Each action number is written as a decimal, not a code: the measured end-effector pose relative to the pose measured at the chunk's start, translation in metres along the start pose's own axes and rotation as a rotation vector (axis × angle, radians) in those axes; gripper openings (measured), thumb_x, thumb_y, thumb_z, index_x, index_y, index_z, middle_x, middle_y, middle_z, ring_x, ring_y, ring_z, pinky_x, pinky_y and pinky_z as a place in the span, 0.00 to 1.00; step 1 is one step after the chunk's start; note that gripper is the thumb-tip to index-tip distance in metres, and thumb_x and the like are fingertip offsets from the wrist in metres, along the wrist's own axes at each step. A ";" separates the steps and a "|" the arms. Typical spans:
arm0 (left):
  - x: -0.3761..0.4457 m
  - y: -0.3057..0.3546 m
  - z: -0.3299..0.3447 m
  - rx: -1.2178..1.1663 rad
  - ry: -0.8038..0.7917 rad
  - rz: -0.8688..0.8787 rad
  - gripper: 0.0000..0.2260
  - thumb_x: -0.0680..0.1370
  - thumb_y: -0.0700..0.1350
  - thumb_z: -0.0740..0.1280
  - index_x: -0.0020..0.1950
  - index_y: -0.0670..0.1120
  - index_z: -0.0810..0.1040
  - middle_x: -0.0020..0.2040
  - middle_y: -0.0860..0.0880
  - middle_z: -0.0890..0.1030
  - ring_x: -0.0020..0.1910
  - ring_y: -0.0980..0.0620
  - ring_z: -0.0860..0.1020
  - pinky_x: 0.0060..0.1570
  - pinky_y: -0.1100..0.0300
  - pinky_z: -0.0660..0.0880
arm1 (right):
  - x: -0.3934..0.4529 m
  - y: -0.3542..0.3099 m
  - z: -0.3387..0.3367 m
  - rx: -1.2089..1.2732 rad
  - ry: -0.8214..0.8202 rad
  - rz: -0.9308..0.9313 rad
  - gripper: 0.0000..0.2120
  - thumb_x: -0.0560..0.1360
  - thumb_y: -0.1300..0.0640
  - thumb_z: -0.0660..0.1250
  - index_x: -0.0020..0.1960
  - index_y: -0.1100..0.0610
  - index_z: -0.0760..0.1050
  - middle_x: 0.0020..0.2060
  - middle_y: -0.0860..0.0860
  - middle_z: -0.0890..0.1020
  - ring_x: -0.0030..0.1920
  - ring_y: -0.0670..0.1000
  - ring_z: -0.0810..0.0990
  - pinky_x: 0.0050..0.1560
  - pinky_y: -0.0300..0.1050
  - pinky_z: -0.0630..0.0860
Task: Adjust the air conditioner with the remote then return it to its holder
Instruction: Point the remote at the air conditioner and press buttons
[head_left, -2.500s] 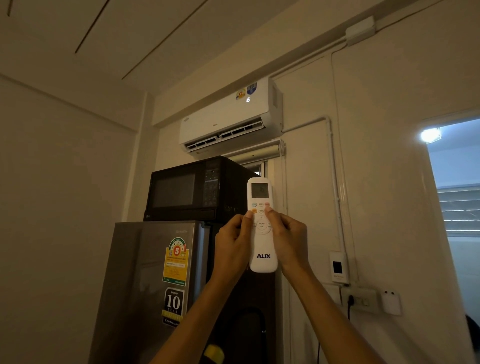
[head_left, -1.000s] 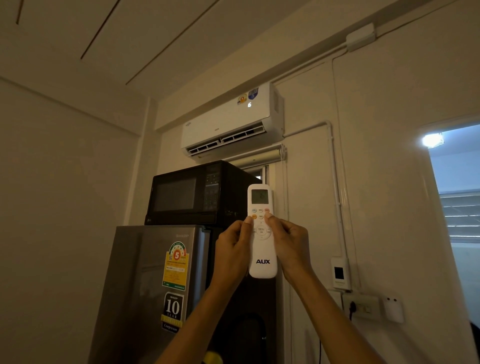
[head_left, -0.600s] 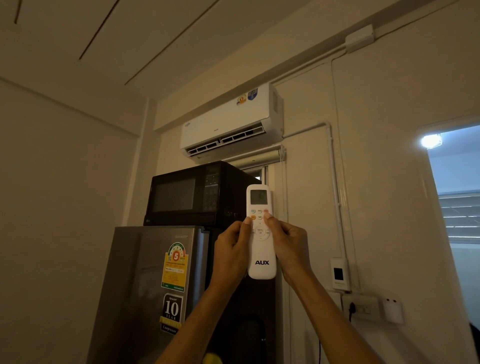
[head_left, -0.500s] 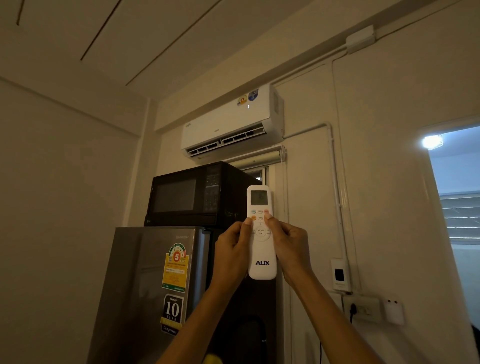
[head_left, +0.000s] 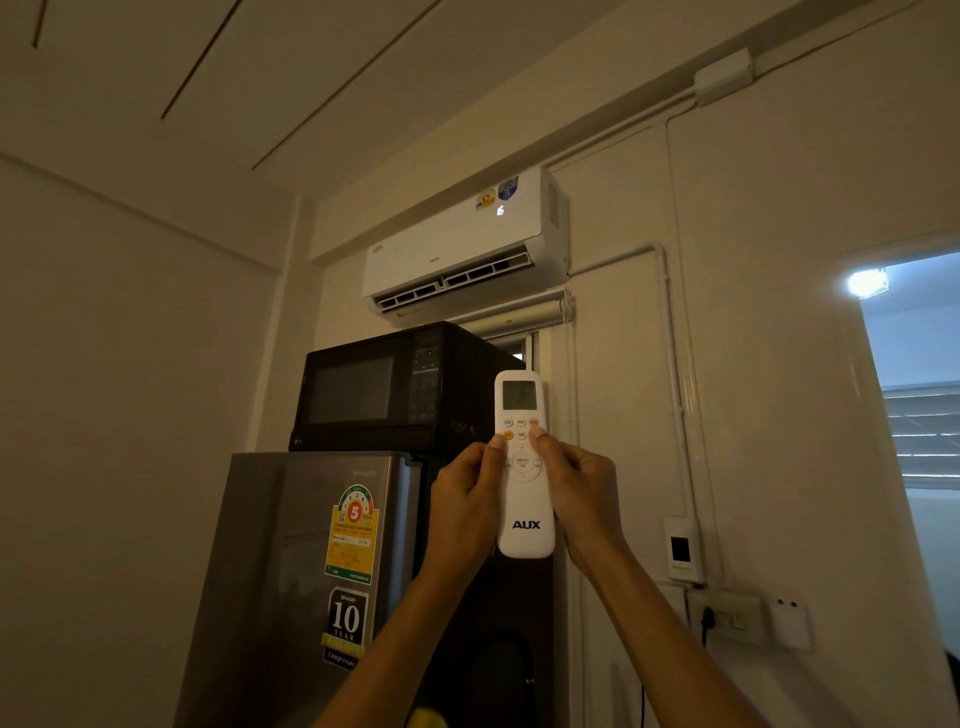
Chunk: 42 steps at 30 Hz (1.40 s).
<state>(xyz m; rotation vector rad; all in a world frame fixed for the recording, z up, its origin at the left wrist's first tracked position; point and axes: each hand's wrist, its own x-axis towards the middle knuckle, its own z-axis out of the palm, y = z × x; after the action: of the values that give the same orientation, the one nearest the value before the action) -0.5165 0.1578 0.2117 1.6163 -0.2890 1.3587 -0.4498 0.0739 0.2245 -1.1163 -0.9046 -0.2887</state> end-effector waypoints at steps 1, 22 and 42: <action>0.000 0.000 0.000 -0.001 0.001 -0.001 0.07 0.77 0.48 0.57 0.43 0.52 0.73 0.42 0.47 0.81 0.40 0.50 0.82 0.37 0.59 0.80 | 0.000 0.000 0.000 0.001 0.002 -0.001 0.11 0.72 0.50 0.65 0.50 0.56 0.78 0.43 0.53 0.83 0.36 0.49 0.83 0.31 0.37 0.79; 0.003 0.002 -0.002 -0.004 0.001 0.005 0.06 0.77 0.48 0.58 0.43 0.53 0.74 0.41 0.49 0.81 0.38 0.53 0.82 0.35 0.62 0.79 | 0.004 -0.002 0.001 -0.068 0.014 -0.063 0.12 0.73 0.51 0.65 0.50 0.58 0.77 0.47 0.56 0.84 0.35 0.46 0.81 0.28 0.31 0.77; 0.003 0.010 -0.007 -0.027 0.022 0.014 0.08 0.78 0.46 0.58 0.41 0.54 0.73 0.39 0.51 0.80 0.36 0.55 0.81 0.31 0.67 0.78 | -0.001 -0.009 0.010 -0.004 -0.005 -0.029 0.11 0.73 0.51 0.65 0.50 0.56 0.77 0.42 0.51 0.82 0.35 0.45 0.82 0.29 0.32 0.78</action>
<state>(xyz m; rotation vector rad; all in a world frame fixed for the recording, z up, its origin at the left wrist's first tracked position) -0.5270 0.1594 0.2188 1.5784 -0.3043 1.3768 -0.4604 0.0781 0.2308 -1.1089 -0.9255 -0.3124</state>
